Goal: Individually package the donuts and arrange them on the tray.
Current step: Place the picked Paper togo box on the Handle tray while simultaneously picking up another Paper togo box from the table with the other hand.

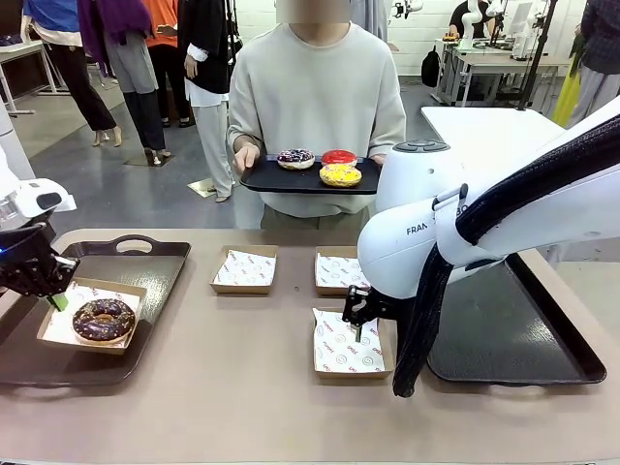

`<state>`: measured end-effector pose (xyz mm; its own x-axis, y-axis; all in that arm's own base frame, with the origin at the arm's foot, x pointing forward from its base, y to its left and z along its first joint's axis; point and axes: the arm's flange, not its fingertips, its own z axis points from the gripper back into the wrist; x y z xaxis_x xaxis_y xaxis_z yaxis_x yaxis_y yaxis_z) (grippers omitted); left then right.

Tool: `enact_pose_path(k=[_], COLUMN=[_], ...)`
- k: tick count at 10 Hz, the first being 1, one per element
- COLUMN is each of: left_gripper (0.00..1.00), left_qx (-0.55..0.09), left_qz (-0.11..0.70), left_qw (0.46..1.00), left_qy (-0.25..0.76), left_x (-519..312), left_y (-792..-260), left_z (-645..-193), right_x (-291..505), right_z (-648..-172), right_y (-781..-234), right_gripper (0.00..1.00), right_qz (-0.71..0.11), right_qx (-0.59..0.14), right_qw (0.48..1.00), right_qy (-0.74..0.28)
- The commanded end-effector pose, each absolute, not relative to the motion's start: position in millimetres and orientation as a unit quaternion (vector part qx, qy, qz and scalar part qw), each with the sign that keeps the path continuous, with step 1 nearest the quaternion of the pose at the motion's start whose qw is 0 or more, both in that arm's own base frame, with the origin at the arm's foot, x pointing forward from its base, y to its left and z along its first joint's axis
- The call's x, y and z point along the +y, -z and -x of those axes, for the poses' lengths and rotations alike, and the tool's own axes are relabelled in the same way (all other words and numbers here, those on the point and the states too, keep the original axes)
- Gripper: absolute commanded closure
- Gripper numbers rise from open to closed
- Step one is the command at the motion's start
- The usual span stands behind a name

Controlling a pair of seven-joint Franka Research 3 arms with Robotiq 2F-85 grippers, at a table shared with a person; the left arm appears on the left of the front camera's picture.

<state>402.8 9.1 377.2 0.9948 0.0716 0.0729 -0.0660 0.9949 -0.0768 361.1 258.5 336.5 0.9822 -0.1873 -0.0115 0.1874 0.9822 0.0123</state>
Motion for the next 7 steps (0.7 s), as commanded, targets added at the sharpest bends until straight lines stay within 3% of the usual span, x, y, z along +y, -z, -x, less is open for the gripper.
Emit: enact_pose_path(k=[1, 7], left_gripper=[0.99, 0.99], left_qx=[-0.041, -0.031], left_qz=[0.026, 0.035], left_qw=[0.998, 0.999], left_qy=[-0.028, 0.012], left_x=[8.8, -0.6], left_y=[-370.8, -370.4], left_z=[-405.0, -410.4], right_x=[259.6, 257.9], right_z=[-362.6, -366.7], right_y=[-328.3, -322.3], right_gripper=[0.0, 0.0], right_qz=[-0.007, -0.008], right_qx=[0.007, 0.023], right_qw=[0.995, 0.996], right_qy=[0.095, 0.092])
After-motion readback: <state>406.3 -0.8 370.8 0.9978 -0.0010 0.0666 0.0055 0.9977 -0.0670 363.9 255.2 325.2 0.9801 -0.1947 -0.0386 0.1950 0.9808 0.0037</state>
